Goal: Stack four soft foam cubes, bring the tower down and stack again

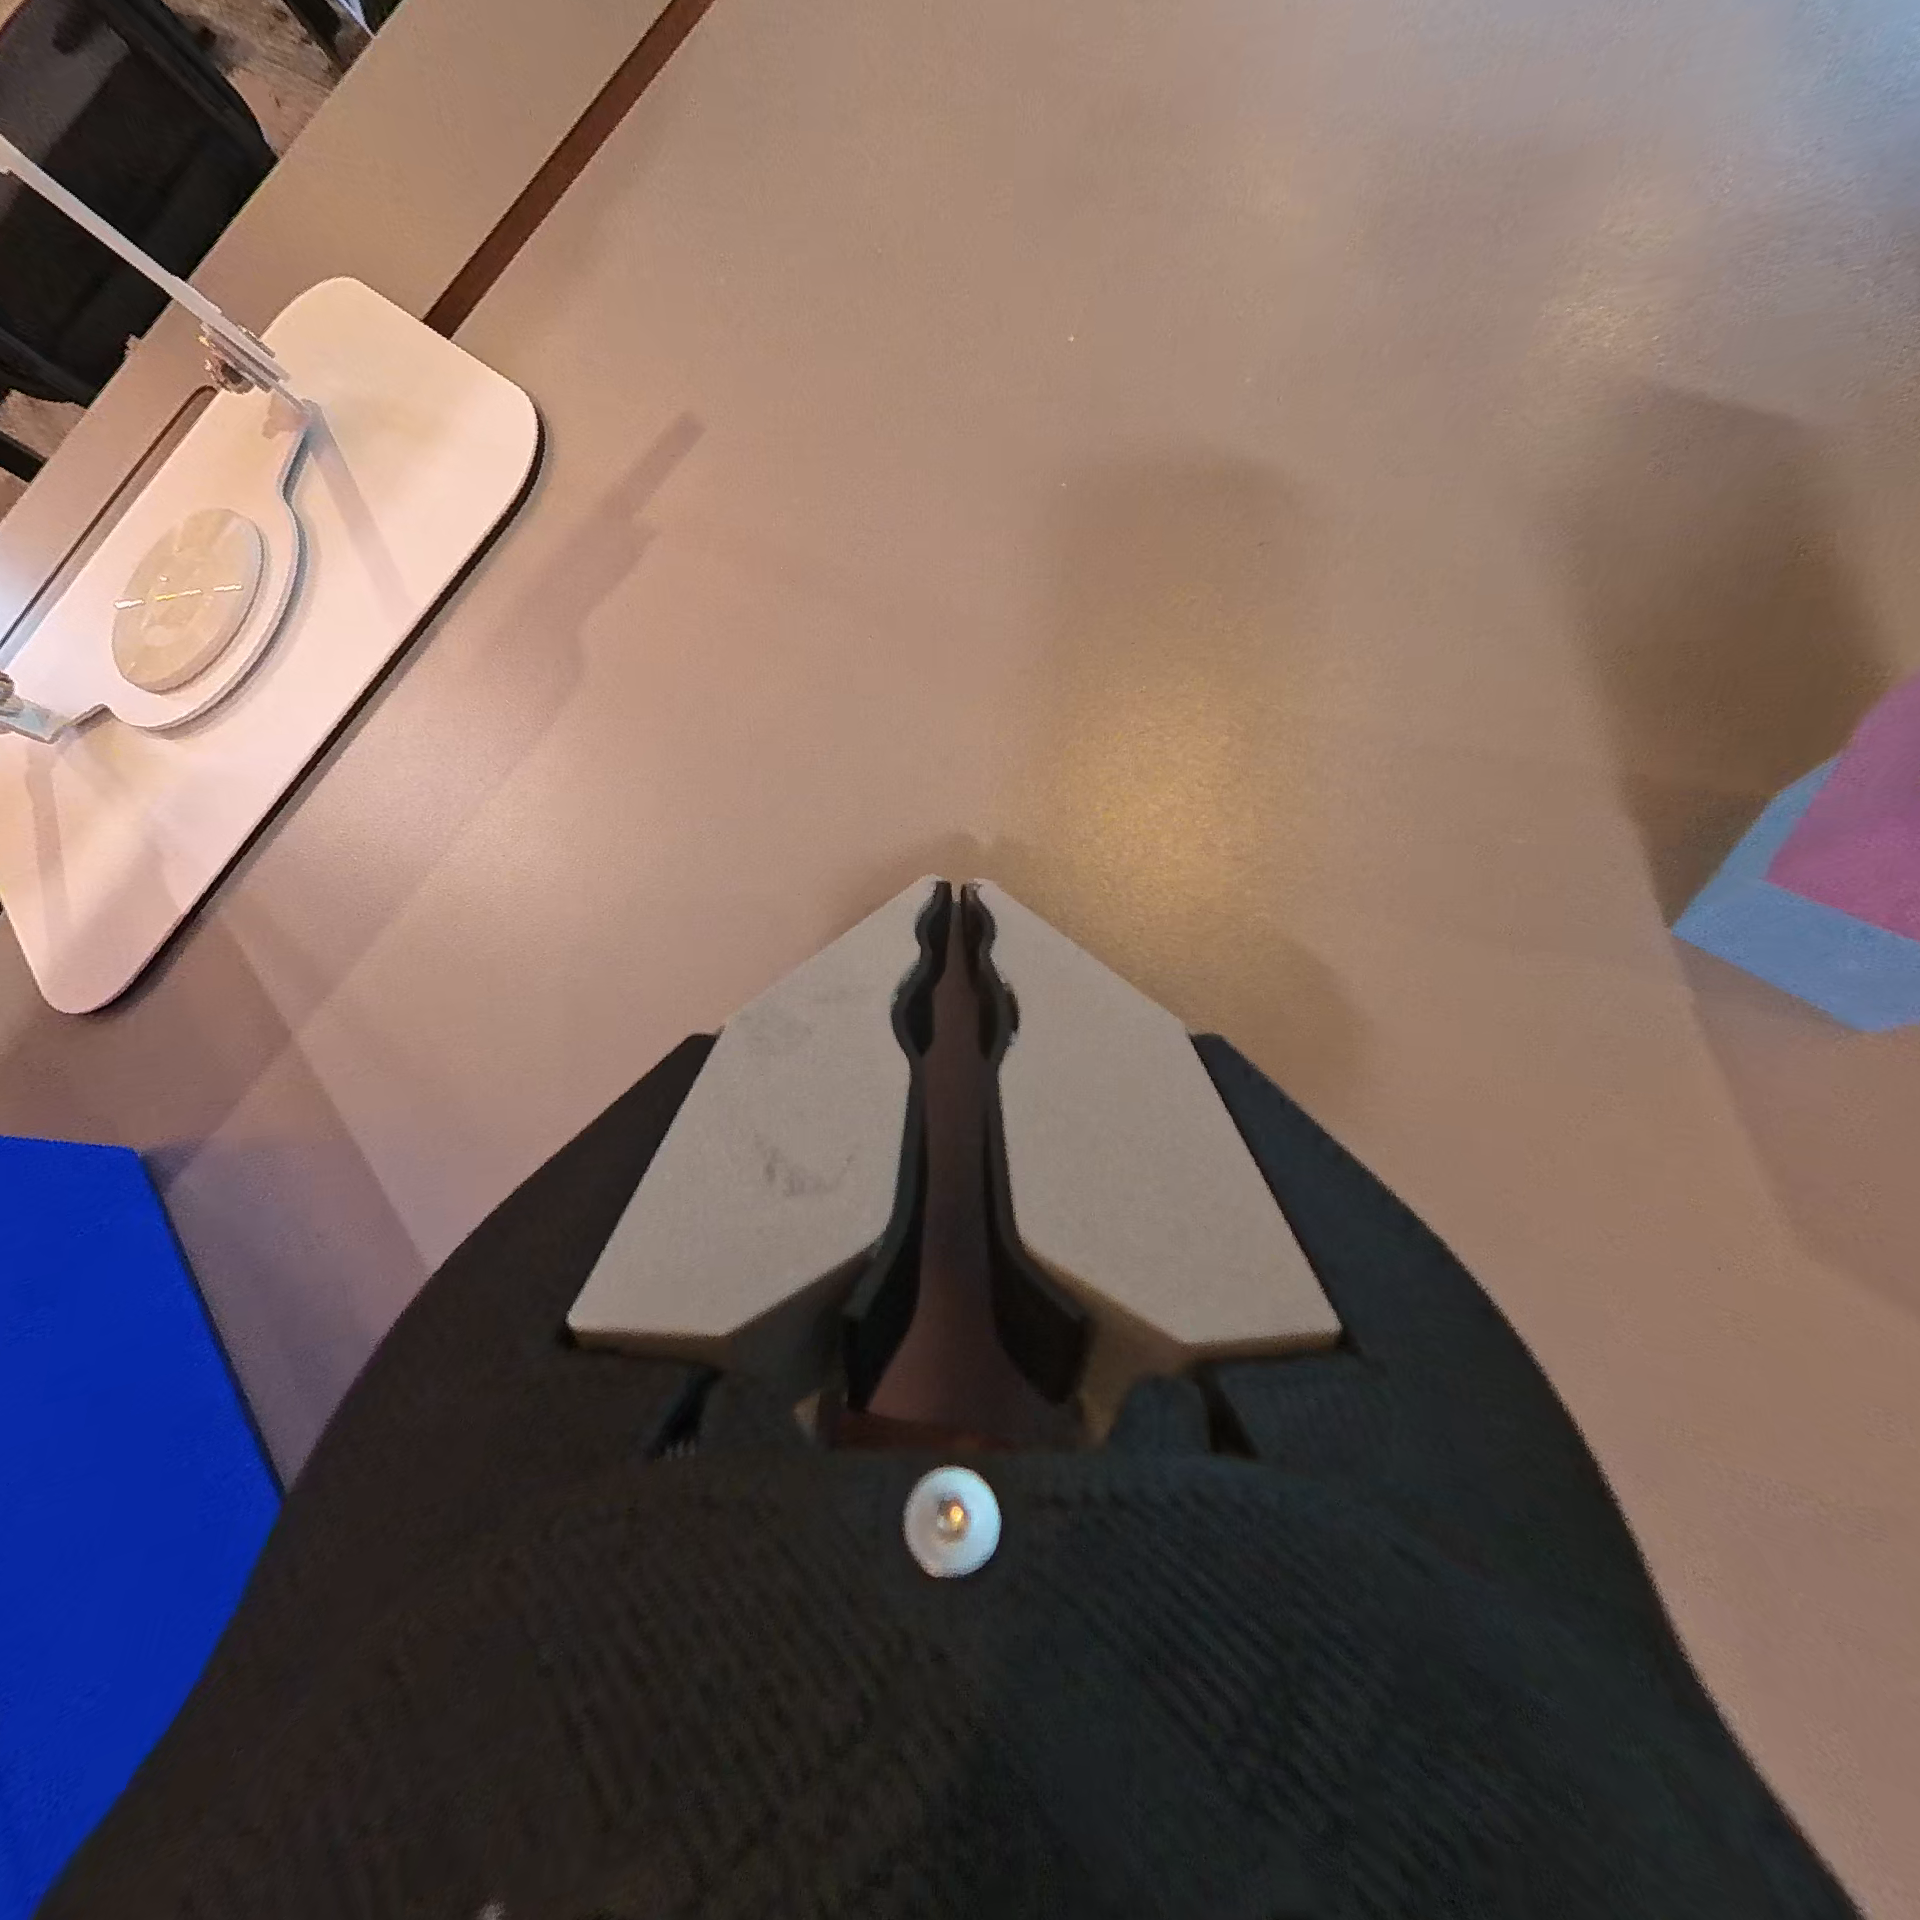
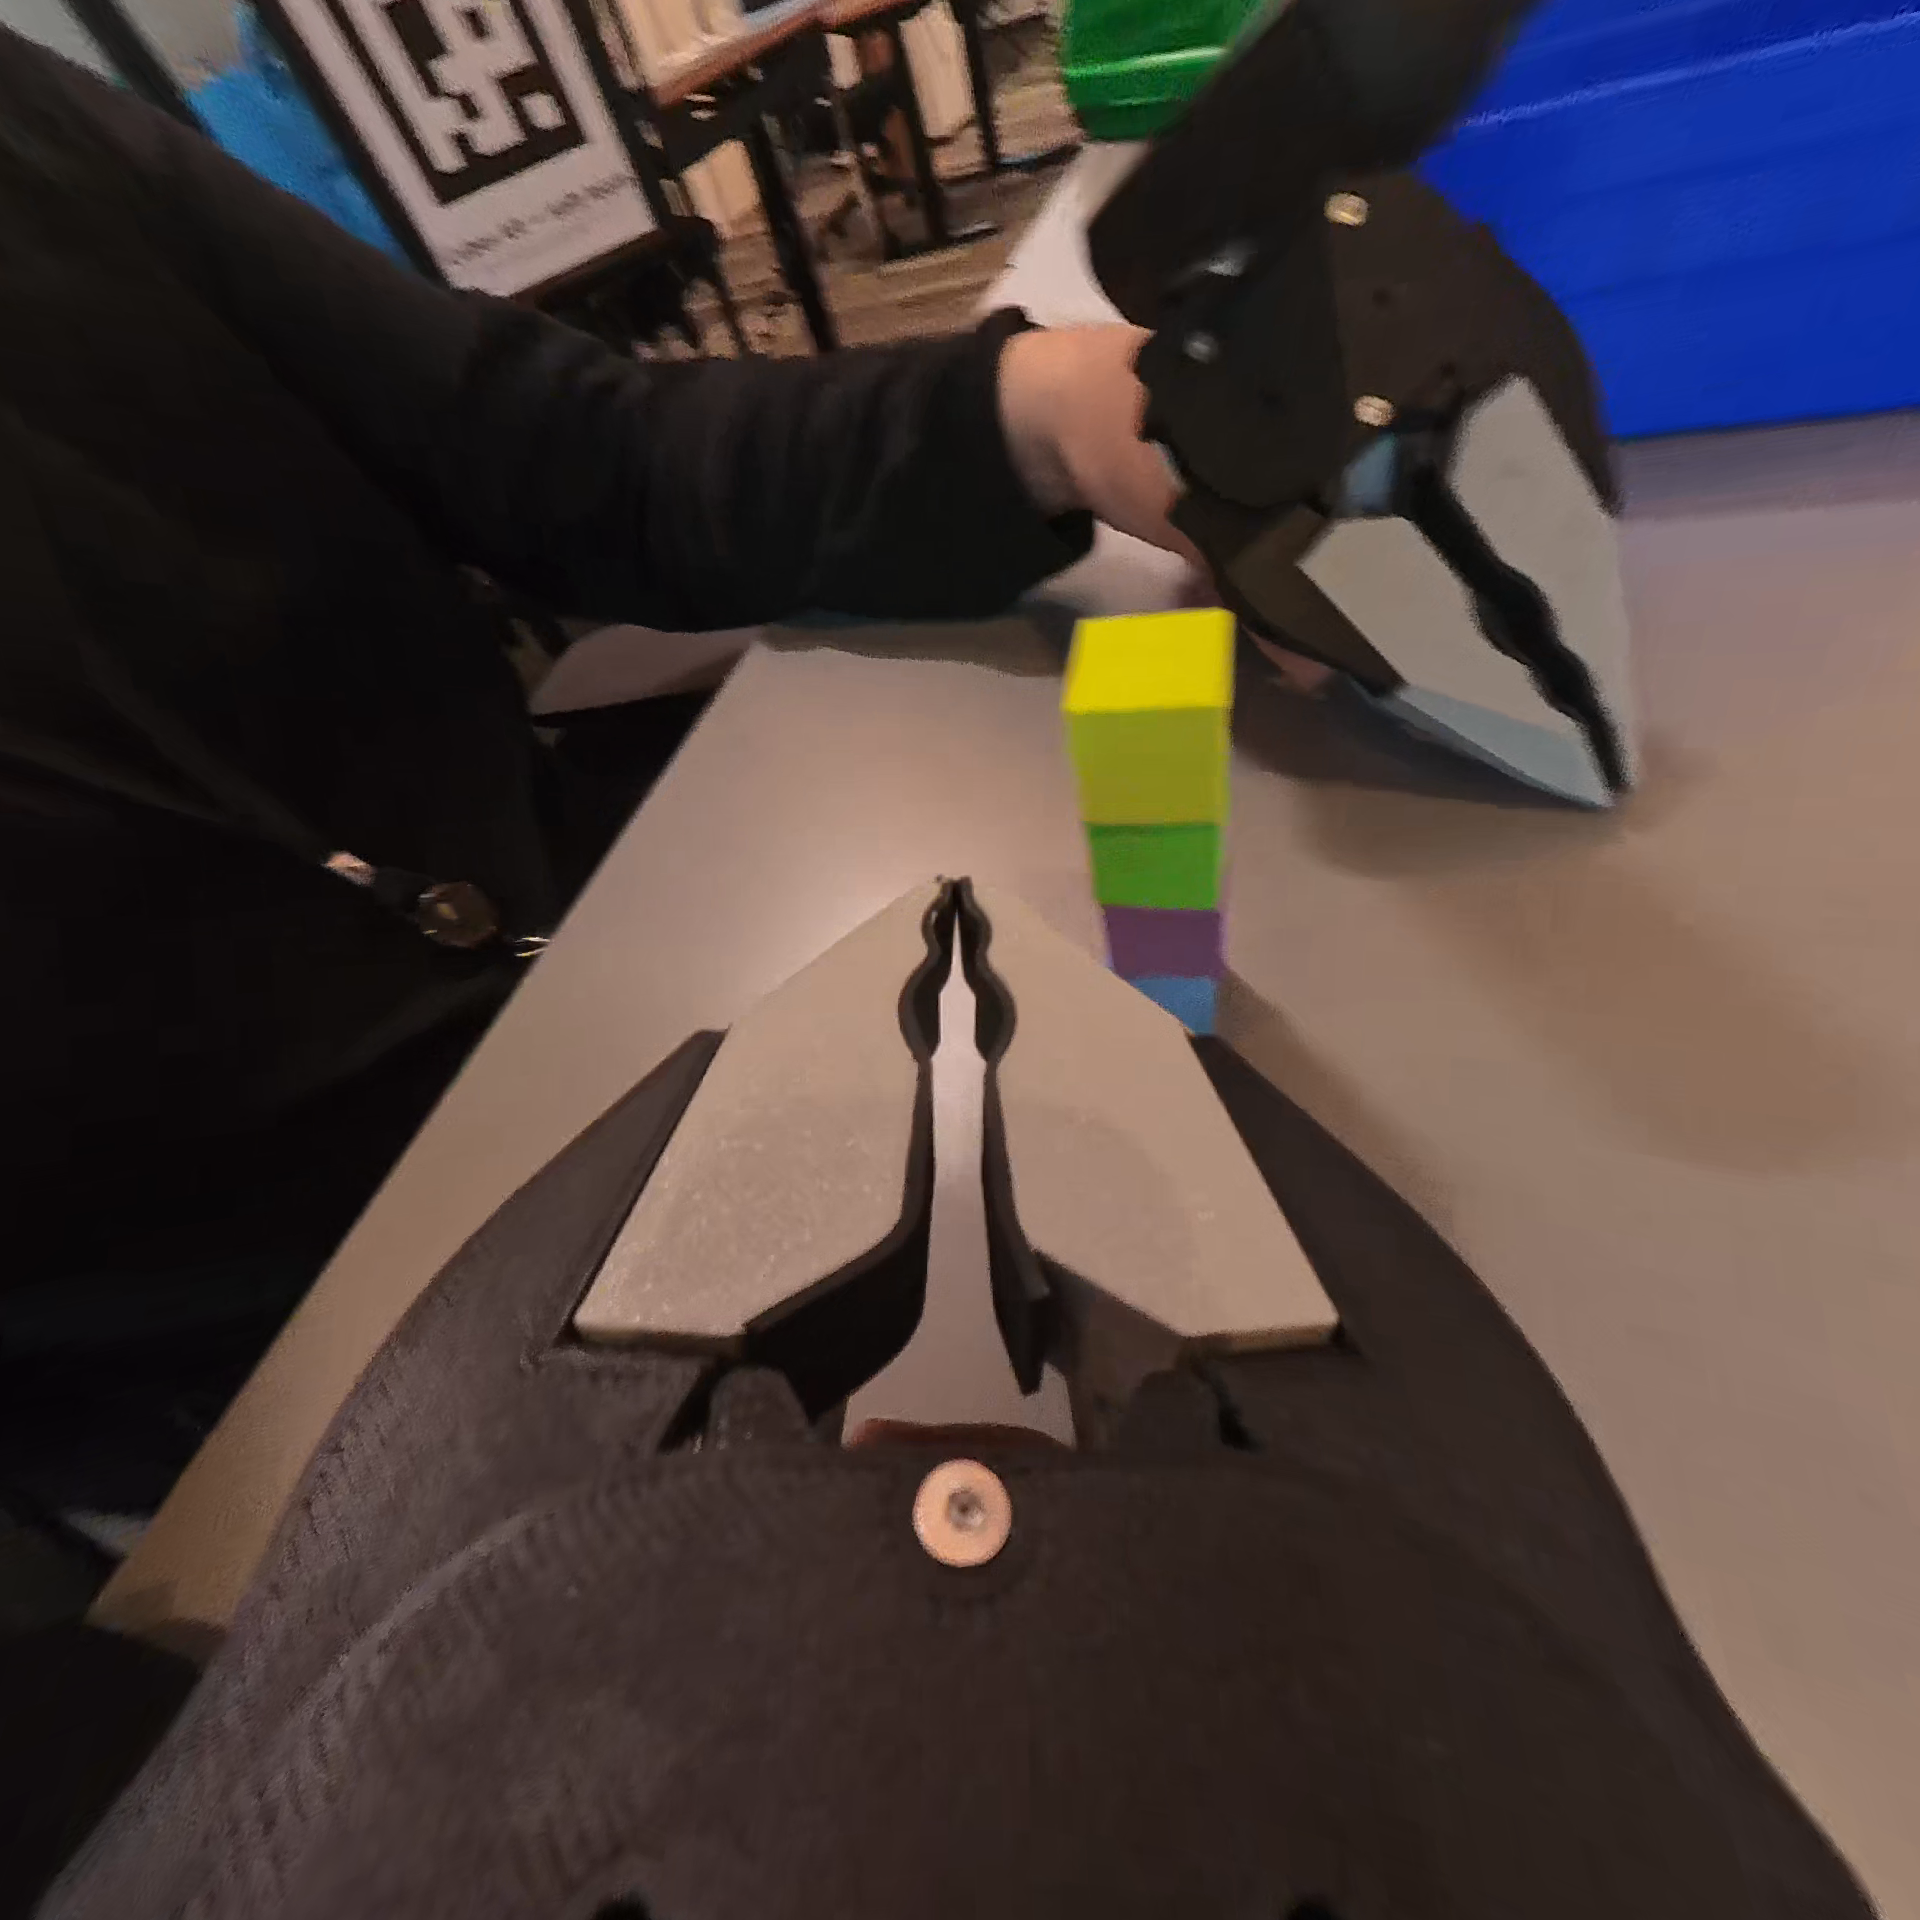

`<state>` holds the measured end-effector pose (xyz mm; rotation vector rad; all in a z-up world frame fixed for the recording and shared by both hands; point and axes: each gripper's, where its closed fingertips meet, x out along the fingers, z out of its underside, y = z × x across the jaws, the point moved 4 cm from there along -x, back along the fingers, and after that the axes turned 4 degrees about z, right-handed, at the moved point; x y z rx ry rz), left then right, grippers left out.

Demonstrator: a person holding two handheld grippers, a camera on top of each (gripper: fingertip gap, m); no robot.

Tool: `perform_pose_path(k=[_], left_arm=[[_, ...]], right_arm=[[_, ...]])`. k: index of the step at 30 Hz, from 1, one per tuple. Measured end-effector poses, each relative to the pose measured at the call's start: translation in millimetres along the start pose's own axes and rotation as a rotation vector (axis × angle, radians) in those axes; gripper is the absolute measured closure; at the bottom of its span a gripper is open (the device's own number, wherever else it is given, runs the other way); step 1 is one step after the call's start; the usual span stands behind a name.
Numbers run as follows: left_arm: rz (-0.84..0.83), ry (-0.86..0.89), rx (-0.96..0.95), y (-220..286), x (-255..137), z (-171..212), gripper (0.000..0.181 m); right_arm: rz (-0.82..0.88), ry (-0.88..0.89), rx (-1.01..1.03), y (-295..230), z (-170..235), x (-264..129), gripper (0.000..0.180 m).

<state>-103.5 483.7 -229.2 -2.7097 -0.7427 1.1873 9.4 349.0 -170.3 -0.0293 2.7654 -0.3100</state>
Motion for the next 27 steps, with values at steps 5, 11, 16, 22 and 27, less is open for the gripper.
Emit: perform_pose_path(k=[5,11,16,22,27], left_arm=[[0.000,0.000,0.001,0,0,0,0.181],[-0.001,0.000,0.003,0,0,0,0.181],[-0.003,0.000,0.005,0,0,0,0.181],[-0.006,-0.001,0.008,1,0,0,0.181],[-0.008,-0.001,0.014,1,0,0,0.181]], right_arm=[[-0.018,-0.095,-0.115,-18,6,22,0.180],[0.215,-0.270,-0.248,3,22,47,0.180],[0.476,-0.232,-0.292,34,10,40,0.180],[0.669,-0.153,-0.300,52,-7,19,0.178],[0.798,-0.140,-0.281,66,-9,2,0.178]])
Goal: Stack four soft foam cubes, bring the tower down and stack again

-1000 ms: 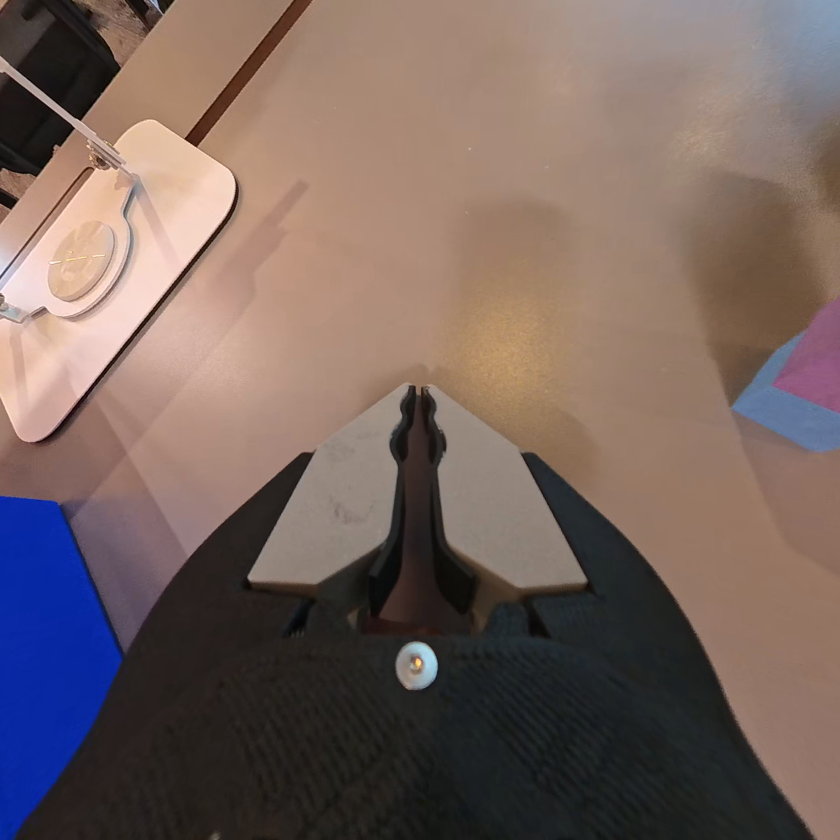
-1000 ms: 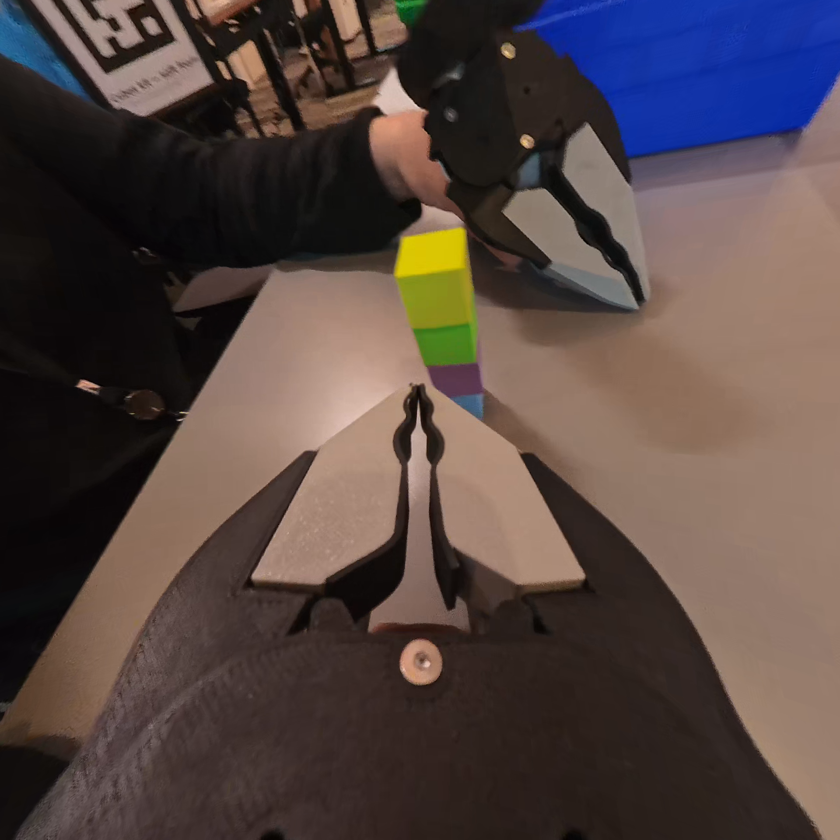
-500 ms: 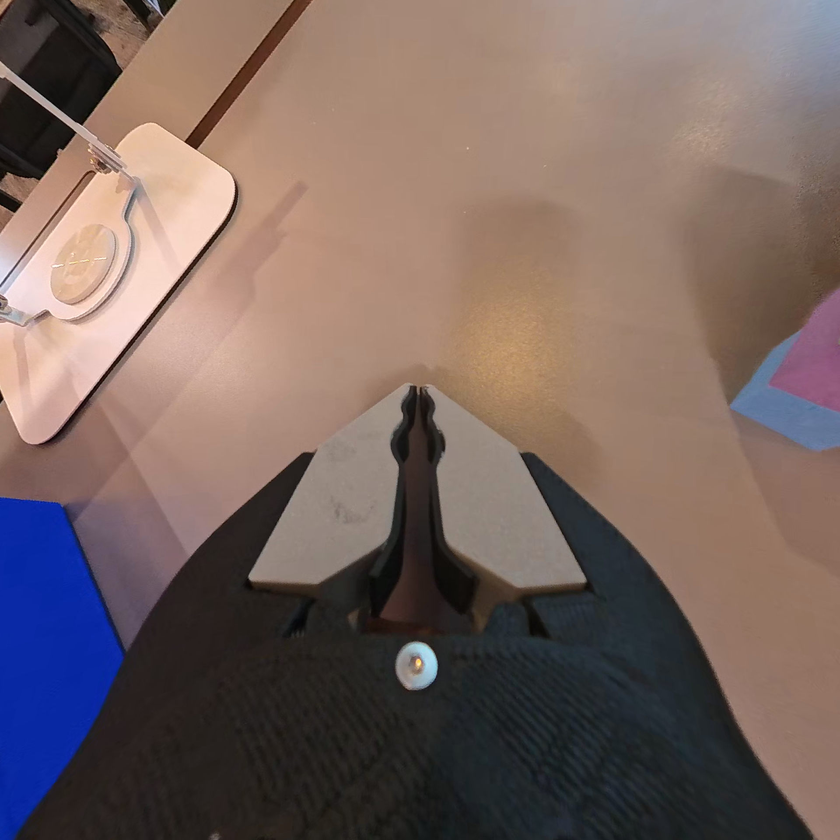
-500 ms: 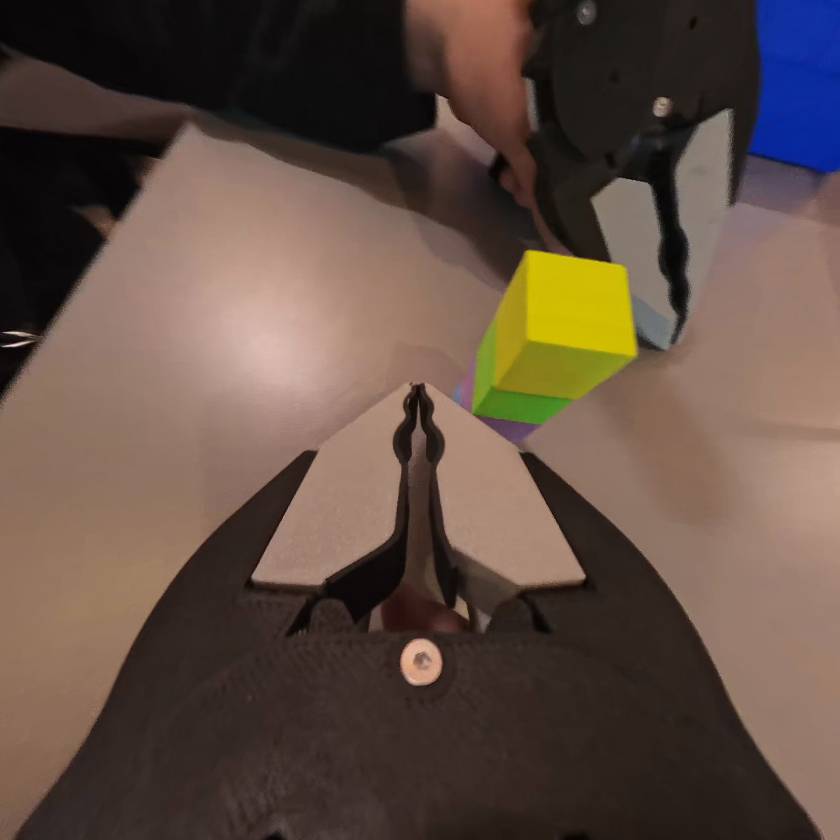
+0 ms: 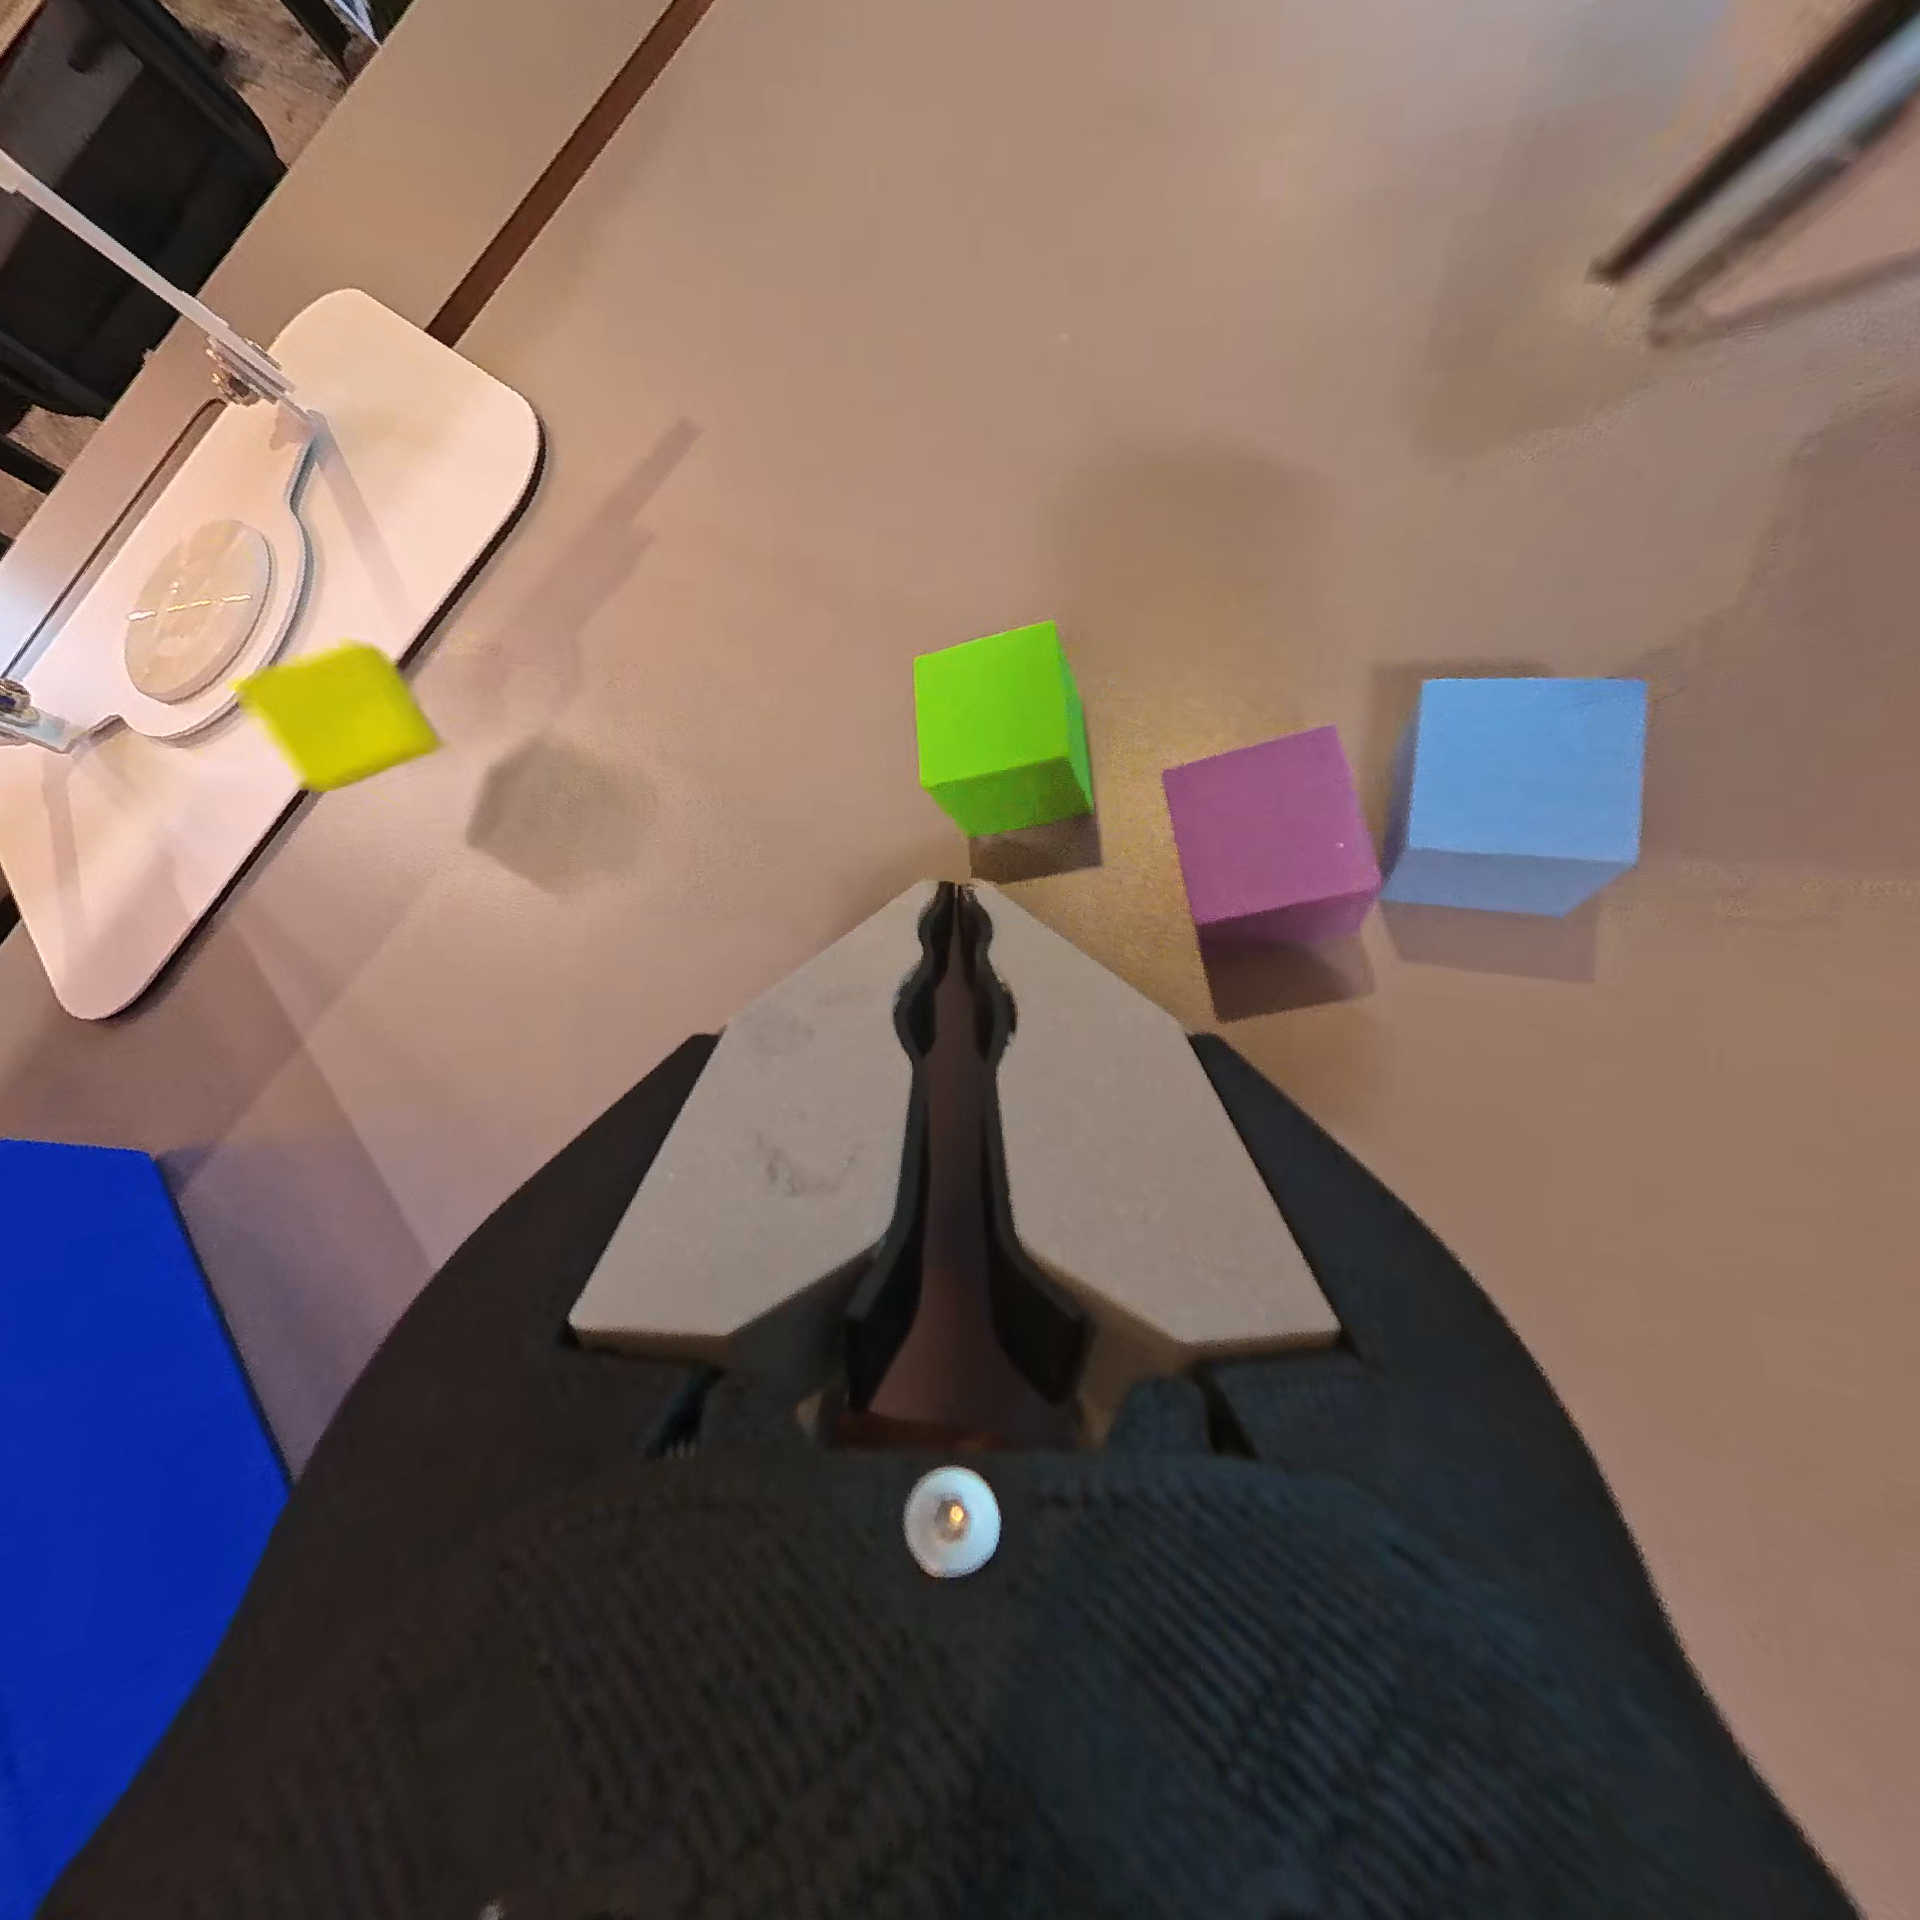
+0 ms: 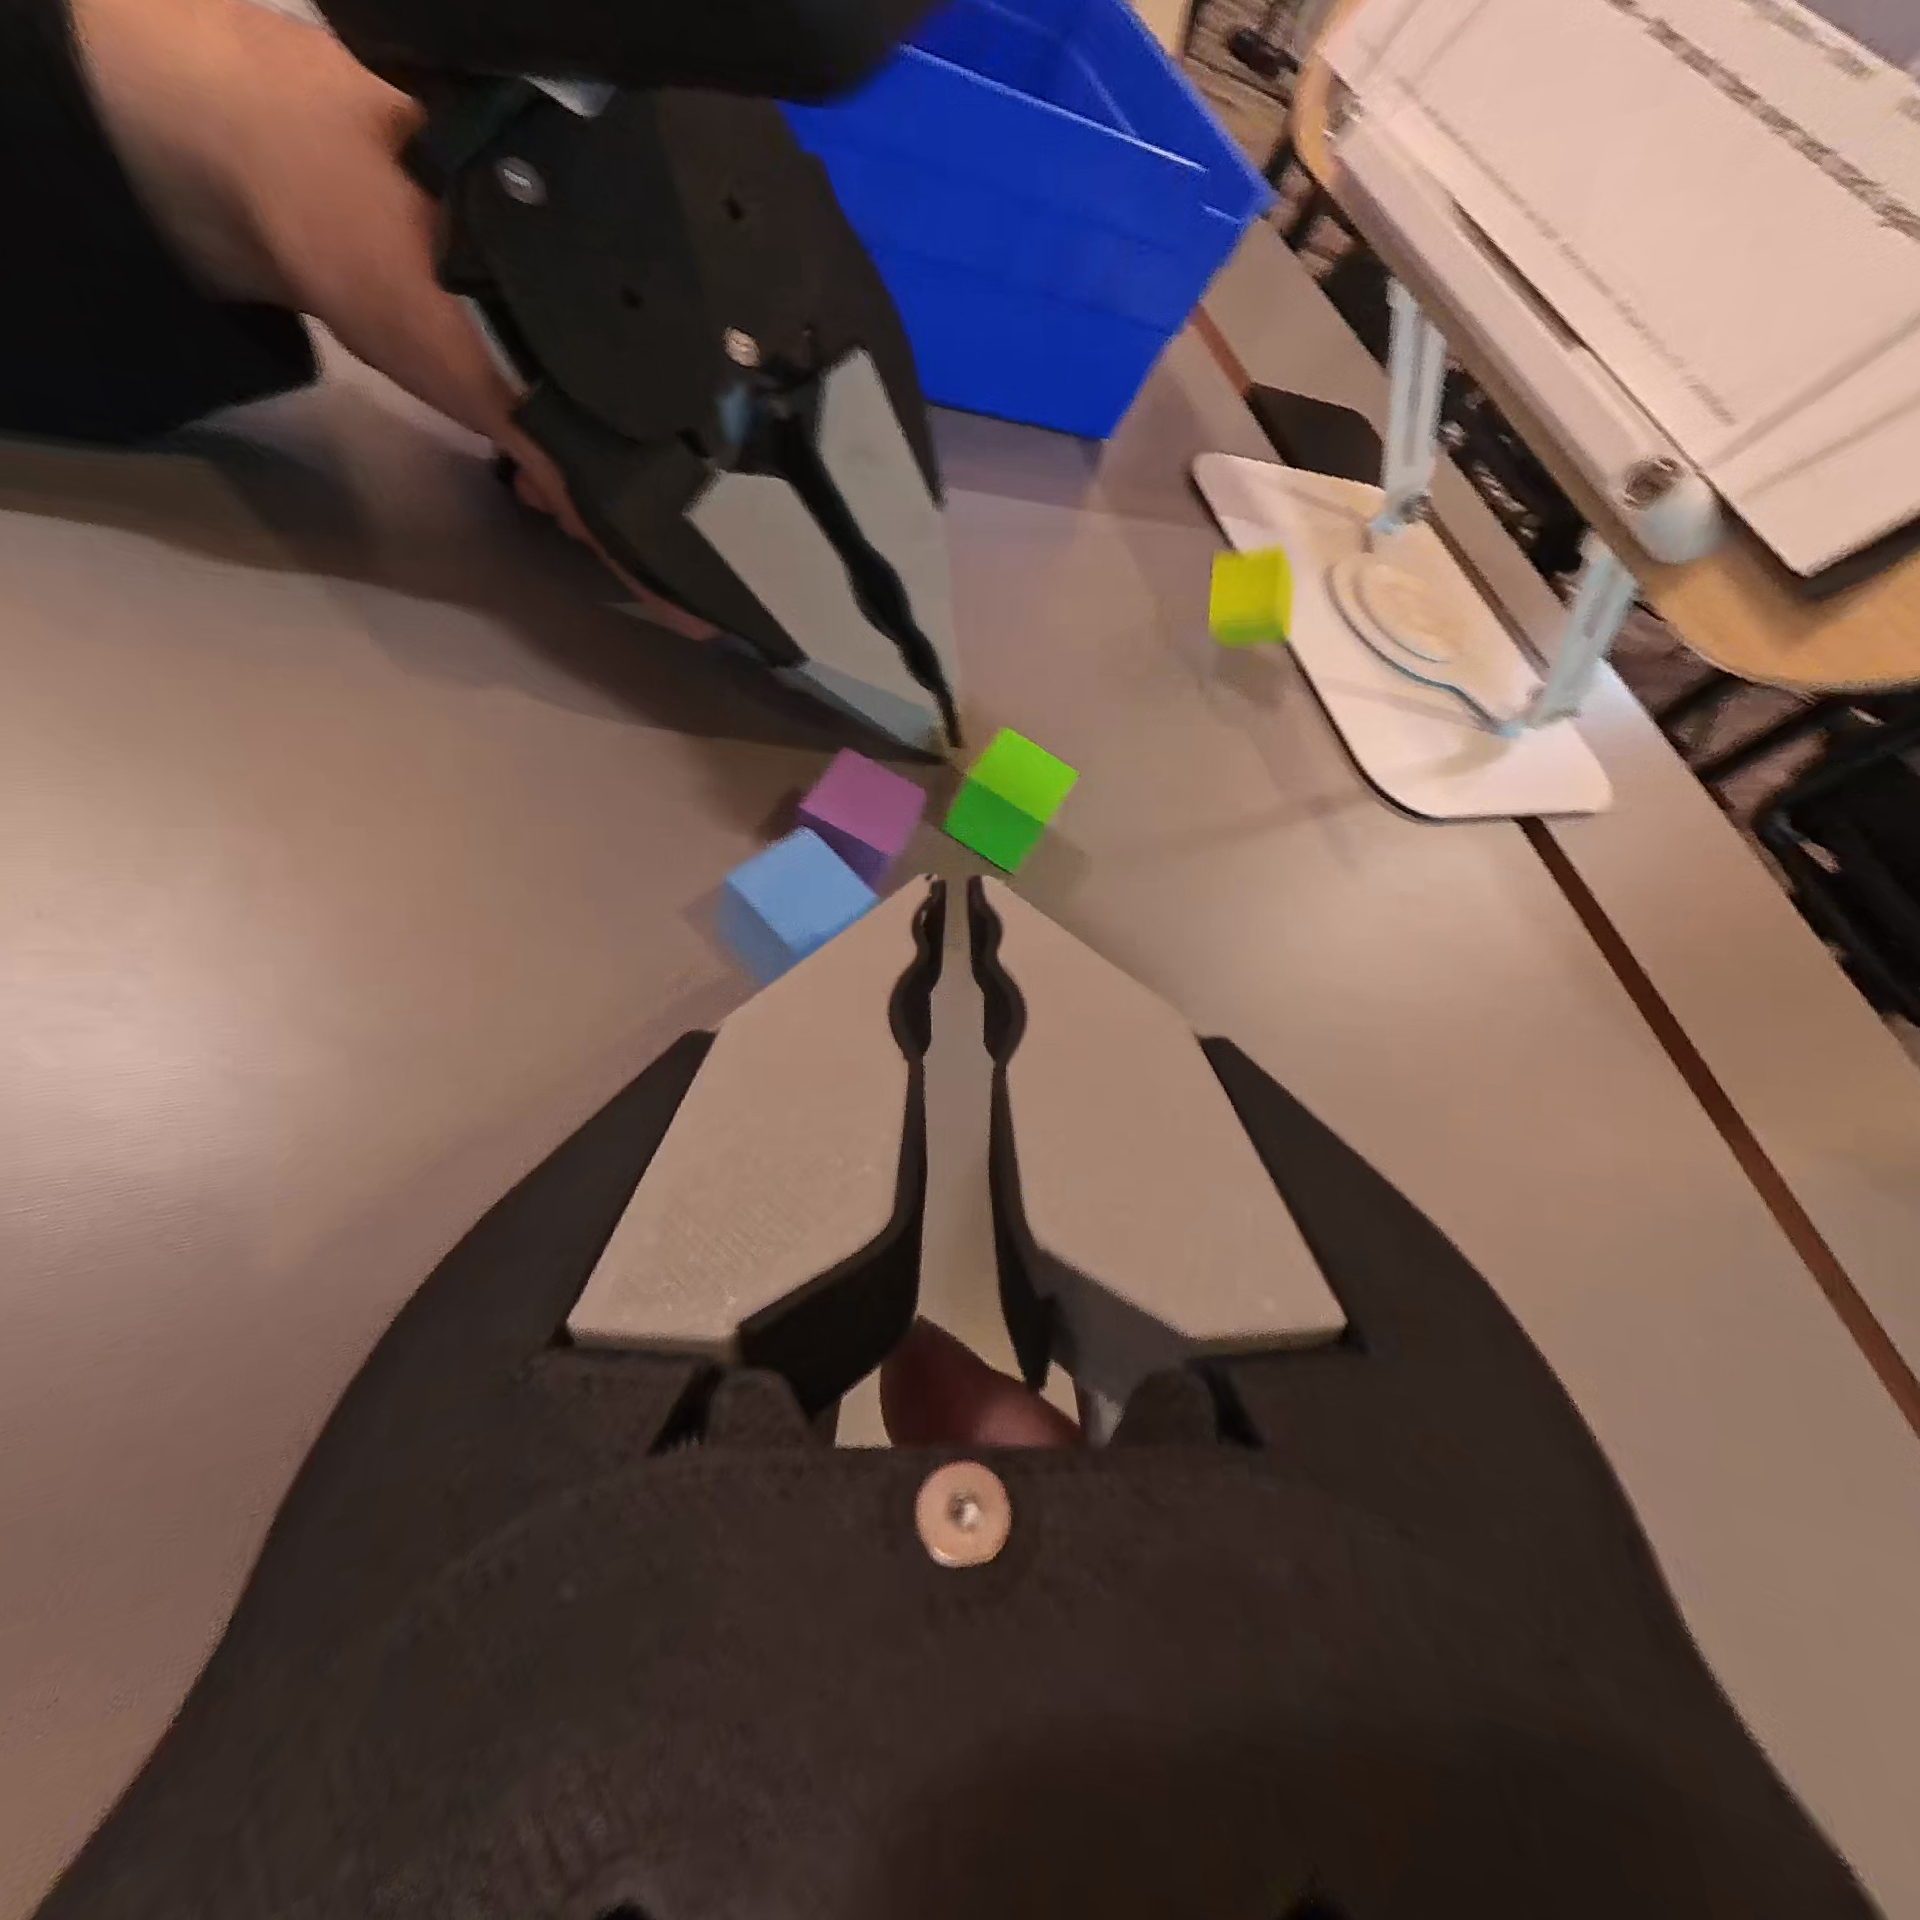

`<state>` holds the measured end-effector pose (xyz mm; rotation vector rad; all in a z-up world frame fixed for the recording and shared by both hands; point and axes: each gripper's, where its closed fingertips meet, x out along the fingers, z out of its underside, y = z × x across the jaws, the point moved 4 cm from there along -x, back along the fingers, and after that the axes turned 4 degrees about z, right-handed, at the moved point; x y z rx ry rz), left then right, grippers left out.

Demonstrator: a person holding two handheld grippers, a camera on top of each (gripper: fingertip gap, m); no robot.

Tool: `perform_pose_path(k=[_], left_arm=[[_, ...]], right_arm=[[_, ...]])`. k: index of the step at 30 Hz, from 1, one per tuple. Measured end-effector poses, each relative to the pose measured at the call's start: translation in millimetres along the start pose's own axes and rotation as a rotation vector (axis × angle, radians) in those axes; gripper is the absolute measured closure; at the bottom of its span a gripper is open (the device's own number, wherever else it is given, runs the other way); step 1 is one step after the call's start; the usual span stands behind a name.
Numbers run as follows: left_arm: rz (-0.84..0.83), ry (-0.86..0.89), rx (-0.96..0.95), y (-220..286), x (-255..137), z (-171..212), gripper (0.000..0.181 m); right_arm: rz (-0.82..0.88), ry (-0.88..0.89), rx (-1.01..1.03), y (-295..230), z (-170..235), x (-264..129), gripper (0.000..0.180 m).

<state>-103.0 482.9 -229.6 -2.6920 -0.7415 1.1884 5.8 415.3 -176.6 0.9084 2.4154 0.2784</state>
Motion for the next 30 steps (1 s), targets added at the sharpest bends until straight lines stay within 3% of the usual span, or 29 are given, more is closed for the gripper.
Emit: perform_pose_path(k=[3,7,8,18,21,25,30], left_arm=[[-0.006,-0.001,0.009,0,0,0,0.181],[-0.012,-0.002,0.016,1,0,0,0.181],[-0.013,-0.002,0.016,1,0,0,0.181],[-0.004,-0.003,-0.012,0,0,0,0.181],[0.066,0.006,-0.105,1,-1,0,0.181],[0.224,0.029,-0.240,6,-4,0,0.178],[0.297,0.041,-0.196,15,-9,1,0.152]], right_arm=[[0.134,-0.128,-0.013,21,22,3,0.178],[0.138,-0.339,0.064,29,62,12,0.173],[0.148,-0.363,0.098,31,68,14,0.180],[0.241,-0.379,0.116,35,72,14,0.180],[0.197,-0.373,0.329,40,75,12,0.180],[0.015,-0.300,0.684,45,79,4,0.175],[-0.167,-0.219,0.930,48,81,-1,0.178]])
